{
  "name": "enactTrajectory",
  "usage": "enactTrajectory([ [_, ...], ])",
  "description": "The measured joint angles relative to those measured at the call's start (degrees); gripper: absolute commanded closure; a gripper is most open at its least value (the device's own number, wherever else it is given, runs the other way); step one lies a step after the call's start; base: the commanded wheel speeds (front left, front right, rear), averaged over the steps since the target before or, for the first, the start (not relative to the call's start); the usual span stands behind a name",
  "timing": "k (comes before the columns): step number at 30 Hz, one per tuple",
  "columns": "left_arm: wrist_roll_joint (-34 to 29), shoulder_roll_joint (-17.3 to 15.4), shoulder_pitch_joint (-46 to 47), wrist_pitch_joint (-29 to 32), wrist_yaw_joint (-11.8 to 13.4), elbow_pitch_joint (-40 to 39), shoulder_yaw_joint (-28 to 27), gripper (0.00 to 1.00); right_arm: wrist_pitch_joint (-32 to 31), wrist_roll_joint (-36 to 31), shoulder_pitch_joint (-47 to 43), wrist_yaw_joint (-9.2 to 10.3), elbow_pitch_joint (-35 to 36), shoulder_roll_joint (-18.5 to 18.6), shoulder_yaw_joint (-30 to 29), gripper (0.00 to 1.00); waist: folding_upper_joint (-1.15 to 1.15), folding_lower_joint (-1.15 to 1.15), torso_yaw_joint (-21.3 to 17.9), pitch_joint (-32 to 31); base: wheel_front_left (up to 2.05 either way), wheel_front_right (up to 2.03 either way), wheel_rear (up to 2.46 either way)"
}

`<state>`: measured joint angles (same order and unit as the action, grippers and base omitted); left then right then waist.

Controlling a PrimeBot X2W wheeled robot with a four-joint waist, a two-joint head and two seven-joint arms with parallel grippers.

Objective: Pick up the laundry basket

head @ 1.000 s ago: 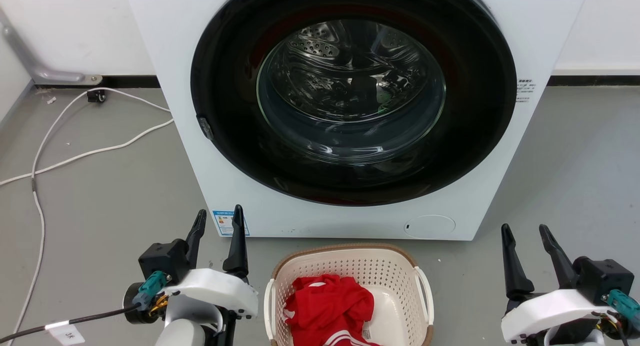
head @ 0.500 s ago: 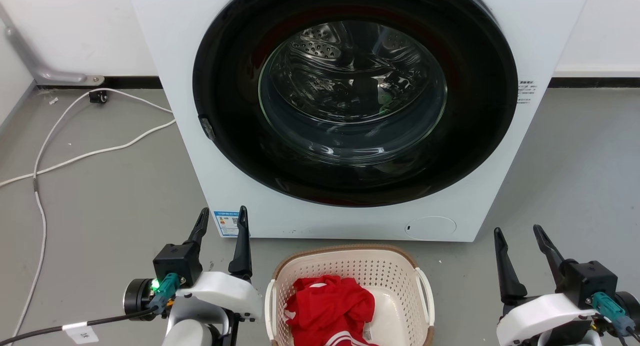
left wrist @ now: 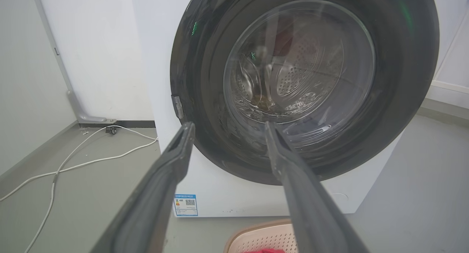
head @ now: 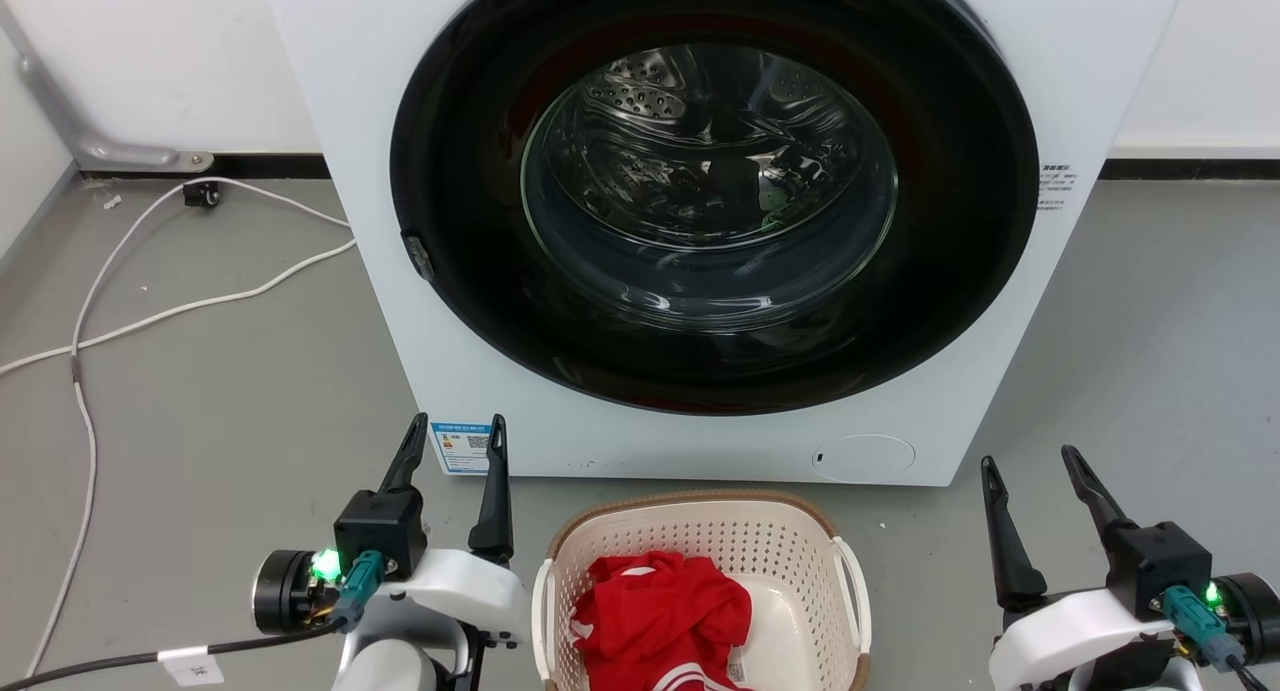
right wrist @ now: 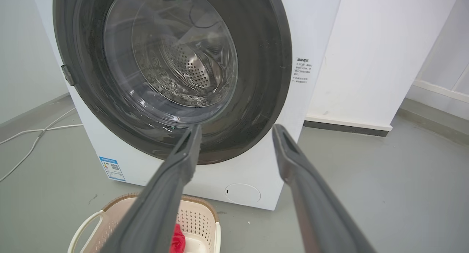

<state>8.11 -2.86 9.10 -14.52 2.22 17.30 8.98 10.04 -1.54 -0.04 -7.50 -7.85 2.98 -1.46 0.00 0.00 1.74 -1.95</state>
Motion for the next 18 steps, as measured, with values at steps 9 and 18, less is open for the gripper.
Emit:
enactTrajectory([
  [9,-1.5,0.0,0.1,-0.4,0.3,0.4,0.2,0.00,0.2,-1.5,0.0,0.00,0.1,0.0,-0.1,0.00,0.00,0.00,-0.1,0.2,0.00,0.00,0.00],
  [18,-1.4,0.0,0.1,-0.5,0.4,0.4,0.2,0.00,0.3,-1.0,0.0,0.00,0.0,0.0,-0.1,0.00,0.00,0.00,0.0,0.3,0.00,0.00,0.00],
])
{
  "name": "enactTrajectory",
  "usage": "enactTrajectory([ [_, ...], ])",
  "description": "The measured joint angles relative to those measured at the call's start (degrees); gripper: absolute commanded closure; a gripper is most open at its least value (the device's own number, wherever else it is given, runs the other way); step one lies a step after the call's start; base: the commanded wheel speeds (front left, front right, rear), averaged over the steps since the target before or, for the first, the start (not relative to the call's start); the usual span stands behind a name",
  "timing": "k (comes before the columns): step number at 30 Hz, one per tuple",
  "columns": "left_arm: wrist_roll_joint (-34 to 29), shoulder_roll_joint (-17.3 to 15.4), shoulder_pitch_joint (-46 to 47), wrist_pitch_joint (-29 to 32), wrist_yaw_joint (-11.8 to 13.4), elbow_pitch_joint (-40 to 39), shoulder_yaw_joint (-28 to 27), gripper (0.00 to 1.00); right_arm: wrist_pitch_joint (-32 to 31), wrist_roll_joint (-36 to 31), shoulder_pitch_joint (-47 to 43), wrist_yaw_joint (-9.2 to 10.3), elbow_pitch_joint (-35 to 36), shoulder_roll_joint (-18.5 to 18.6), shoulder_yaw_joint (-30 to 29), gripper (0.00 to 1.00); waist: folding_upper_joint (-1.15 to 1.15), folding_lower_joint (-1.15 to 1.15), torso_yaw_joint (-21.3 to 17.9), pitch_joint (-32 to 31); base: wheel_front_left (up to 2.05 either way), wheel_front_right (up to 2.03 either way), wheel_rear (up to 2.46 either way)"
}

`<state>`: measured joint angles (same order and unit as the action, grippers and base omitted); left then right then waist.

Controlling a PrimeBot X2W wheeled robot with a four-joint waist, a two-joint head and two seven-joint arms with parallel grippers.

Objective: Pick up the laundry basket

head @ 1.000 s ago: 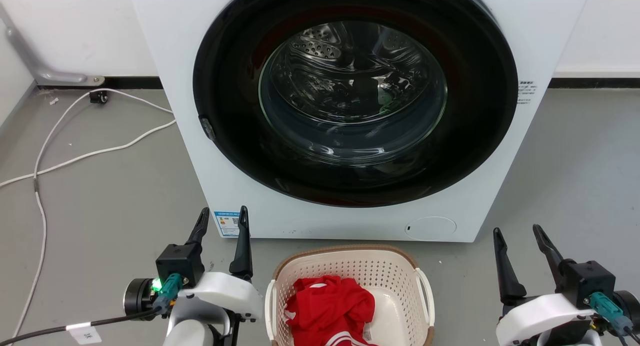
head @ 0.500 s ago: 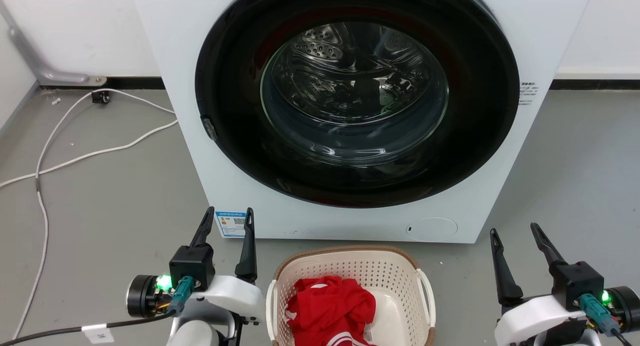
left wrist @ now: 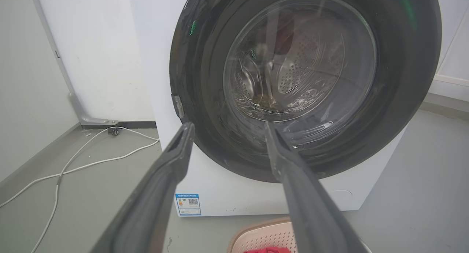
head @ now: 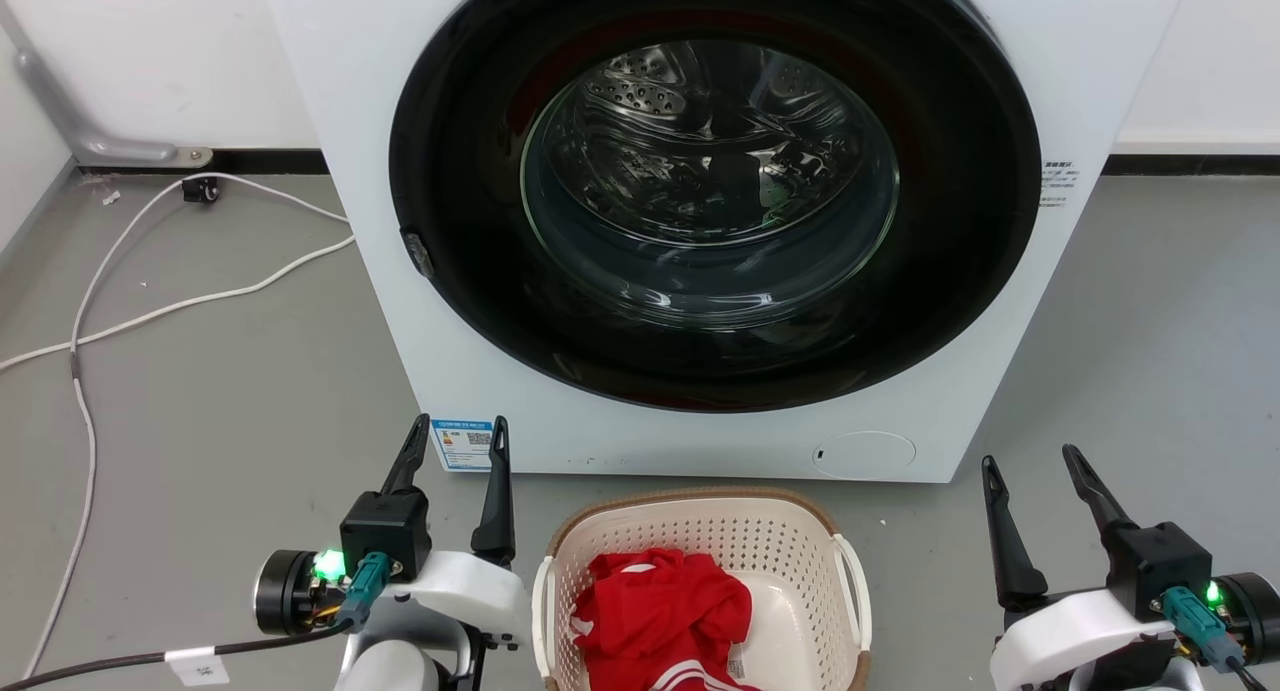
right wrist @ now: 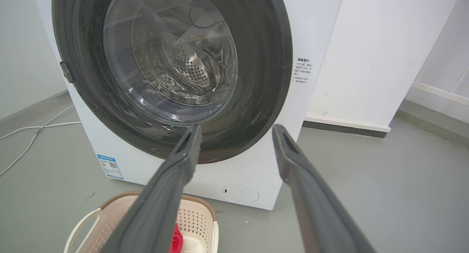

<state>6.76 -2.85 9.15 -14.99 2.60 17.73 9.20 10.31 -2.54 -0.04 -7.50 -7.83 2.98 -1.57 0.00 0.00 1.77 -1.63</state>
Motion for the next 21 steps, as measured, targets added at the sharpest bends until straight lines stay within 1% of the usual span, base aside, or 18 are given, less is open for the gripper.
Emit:
enactTrajectory([
  [14,0.1,0.0,0.1,-0.1,0.2,0.0,0.1,0.00,-0.3,0.4,-0.2,0.00,0.0,0.0,0.0,0.00,0.00,0.00,-0.1,1.2,0.00,0.00,0.00],
  [21,0.5,0.0,2.5,-0.1,-0.2,3.6,-0.4,0.00,-0.8,2.8,1.2,0.00,-1.3,0.0,-0.1,0.00,0.00,0.00,-0.5,4.3,0.00,0.00,0.00],
])
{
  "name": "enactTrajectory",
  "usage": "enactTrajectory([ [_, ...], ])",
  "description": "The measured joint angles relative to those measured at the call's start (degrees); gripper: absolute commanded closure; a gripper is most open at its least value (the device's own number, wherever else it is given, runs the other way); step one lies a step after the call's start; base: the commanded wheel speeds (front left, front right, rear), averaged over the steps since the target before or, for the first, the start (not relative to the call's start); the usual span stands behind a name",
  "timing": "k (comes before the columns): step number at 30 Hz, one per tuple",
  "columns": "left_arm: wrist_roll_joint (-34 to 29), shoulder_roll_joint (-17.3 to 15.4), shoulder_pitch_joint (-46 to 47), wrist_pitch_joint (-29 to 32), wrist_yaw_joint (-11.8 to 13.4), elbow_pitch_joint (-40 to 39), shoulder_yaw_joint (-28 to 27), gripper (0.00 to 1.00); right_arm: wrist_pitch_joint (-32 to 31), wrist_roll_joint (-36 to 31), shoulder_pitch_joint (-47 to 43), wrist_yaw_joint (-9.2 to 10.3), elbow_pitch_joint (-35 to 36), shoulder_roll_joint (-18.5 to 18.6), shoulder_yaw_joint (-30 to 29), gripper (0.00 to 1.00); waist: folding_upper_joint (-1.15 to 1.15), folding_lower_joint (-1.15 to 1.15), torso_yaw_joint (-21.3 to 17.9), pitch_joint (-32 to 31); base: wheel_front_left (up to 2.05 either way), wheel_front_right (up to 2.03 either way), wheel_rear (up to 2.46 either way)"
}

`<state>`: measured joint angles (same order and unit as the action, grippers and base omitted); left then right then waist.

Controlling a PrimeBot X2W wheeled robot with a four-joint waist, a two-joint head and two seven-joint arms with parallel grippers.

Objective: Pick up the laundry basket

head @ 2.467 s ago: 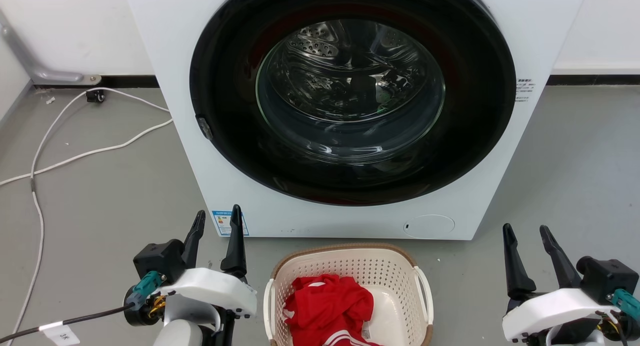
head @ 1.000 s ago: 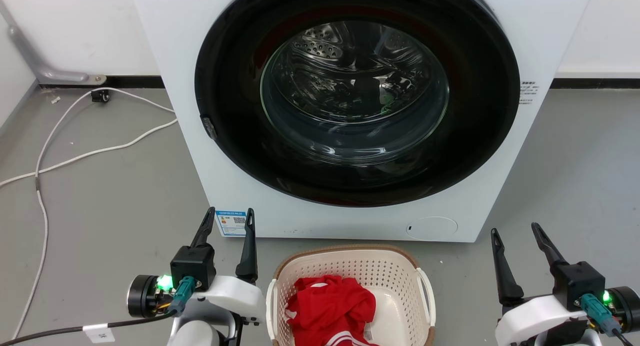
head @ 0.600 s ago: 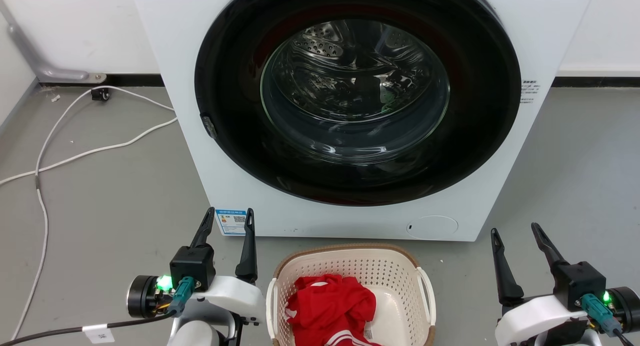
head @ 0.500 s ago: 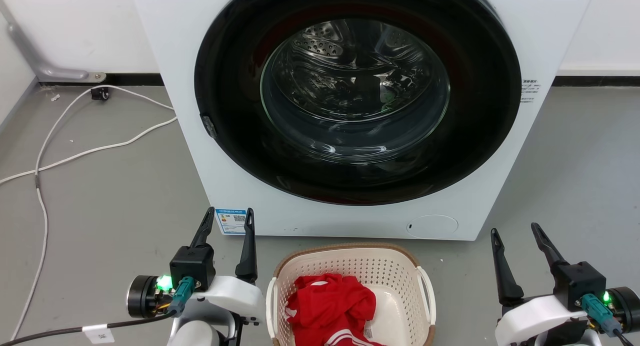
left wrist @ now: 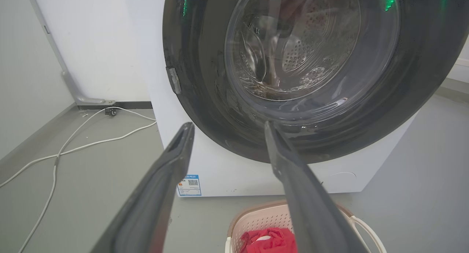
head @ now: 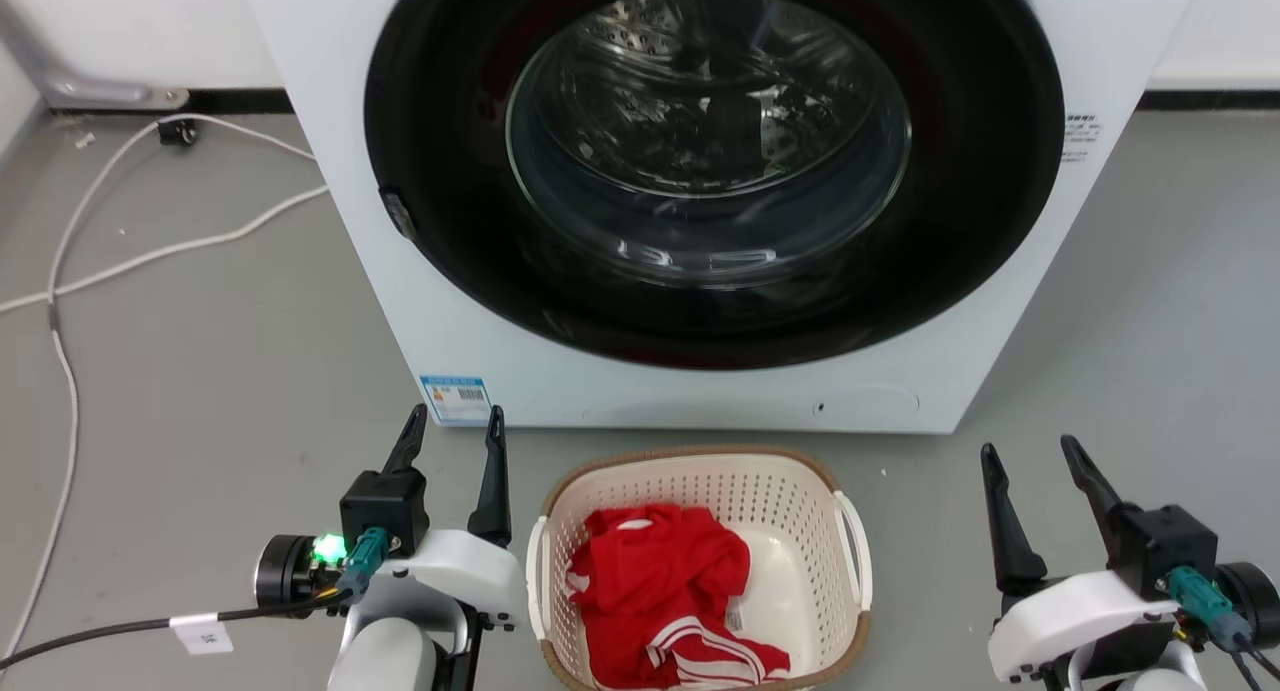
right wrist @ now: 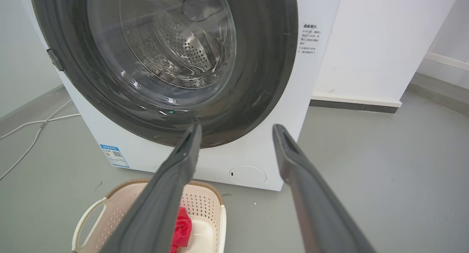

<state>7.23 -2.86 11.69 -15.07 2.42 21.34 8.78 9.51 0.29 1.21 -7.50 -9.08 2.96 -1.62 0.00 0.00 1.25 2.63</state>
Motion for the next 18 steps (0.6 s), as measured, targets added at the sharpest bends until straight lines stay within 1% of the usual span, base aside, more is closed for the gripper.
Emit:
enactTrajectory([
  [5,0.7,0.0,3.7,0.0,-0.9,7.2,-0.8,0.00,-0.5,1.6,3.4,0.00,-3.1,0.0,0.2,0.00,0.00,0.00,-0.7,4.2,0.00,0.00,0.00],
  [13,2.7,-0.3,11.7,0.5,-2.9,22.5,-1.8,0.00,-3.5,5.1,9.8,0.00,-13.1,0.3,1.6,0.00,0.00,0.01,-2.1,12.1,0.00,0.00,0.00],
  [18,4.2,-1.1,17.3,3.6,-4.5,30.7,-2.2,0.00,-5.5,8.1,15.3,-0.01,-20.4,0.8,3.5,0.00,0.00,0.01,-2.8,17.5,0.00,0.00,0.00],
])
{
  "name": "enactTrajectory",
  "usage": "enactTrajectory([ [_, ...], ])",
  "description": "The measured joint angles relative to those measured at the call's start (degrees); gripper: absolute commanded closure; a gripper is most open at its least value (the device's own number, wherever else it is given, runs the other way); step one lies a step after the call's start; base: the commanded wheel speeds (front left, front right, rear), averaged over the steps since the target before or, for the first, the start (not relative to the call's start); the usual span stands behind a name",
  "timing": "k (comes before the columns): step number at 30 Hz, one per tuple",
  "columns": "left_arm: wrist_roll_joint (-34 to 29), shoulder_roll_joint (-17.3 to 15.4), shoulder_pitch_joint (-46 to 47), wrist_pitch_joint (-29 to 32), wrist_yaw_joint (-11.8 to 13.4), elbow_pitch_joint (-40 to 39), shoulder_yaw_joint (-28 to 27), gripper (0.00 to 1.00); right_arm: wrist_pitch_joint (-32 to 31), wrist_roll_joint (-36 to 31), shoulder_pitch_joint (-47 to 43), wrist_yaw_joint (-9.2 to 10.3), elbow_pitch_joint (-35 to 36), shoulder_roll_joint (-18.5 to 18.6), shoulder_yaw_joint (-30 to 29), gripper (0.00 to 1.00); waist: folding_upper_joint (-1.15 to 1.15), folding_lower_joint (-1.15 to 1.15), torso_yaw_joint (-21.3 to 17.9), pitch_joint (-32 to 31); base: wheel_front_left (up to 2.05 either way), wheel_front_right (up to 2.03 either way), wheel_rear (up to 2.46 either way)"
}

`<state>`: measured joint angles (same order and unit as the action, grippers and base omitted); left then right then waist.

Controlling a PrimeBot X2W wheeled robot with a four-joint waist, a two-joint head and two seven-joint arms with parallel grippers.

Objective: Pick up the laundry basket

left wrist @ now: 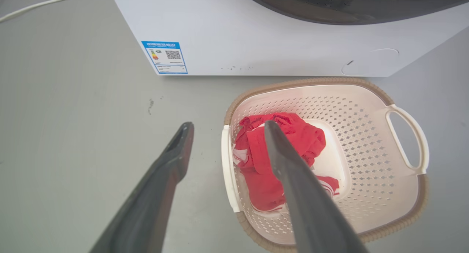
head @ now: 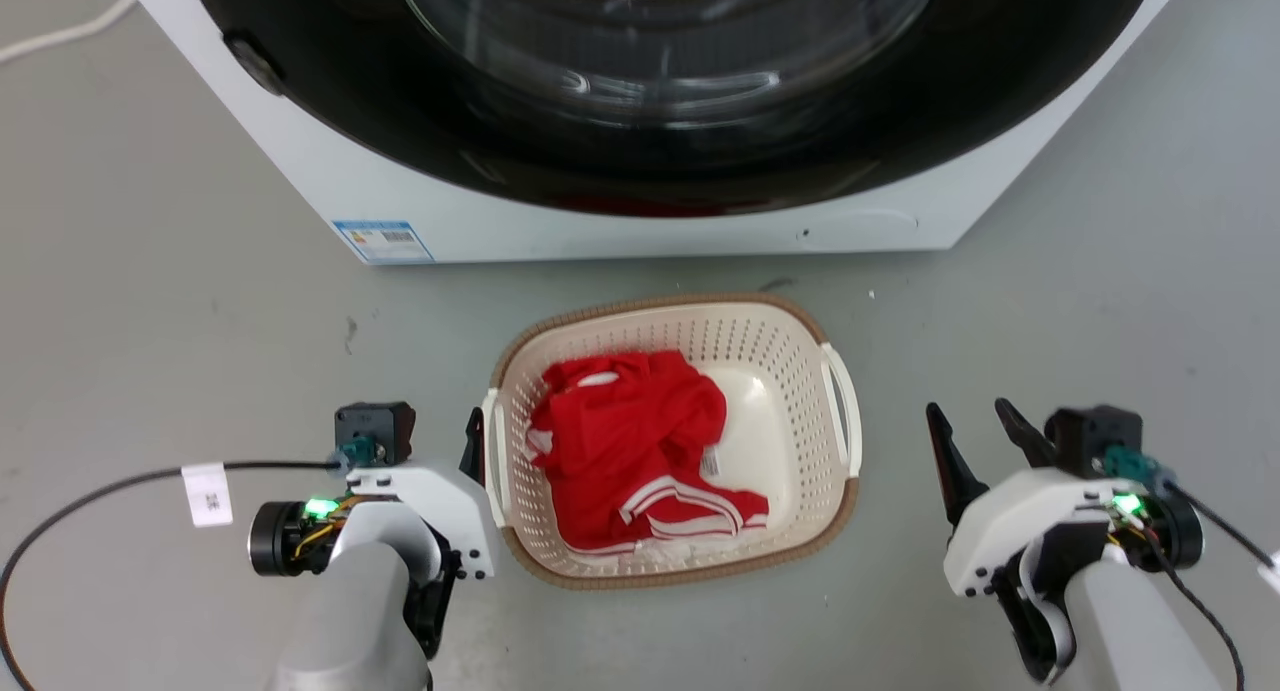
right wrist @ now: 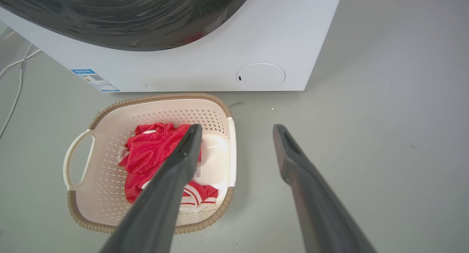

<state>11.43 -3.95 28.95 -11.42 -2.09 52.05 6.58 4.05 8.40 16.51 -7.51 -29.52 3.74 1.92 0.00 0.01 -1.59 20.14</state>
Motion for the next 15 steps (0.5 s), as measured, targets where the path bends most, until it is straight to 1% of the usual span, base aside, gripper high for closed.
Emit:
enactTrajectory([
  [5,1.4,-1.3,5.5,4.0,-1.7,6.5,-0.3,0.00,-3.1,3.1,6.9,0.00,-7.2,0.5,2.6,0.00,0.00,0.00,-0.9,5.4,0.00,0.00,0.00],
  [10,3.3,-3.0,10.3,8.5,-3.0,11.5,-1.1,0.00,-7.7,7.4,14.1,0.01,-13.5,1.2,7.8,0.00,0.00,0.00,-2.0,10.2,0.00,0.00,0.00],
  [15,4.9,-4.3,15.8,13.7,-4.2,14.6,-1.2,0.00,-13.0,12.4,20.9,0.00,-18.7,2.0,13.1,0.00,0.00,0.00,-3.1,14.6,0.00,0.00,0.00],
])
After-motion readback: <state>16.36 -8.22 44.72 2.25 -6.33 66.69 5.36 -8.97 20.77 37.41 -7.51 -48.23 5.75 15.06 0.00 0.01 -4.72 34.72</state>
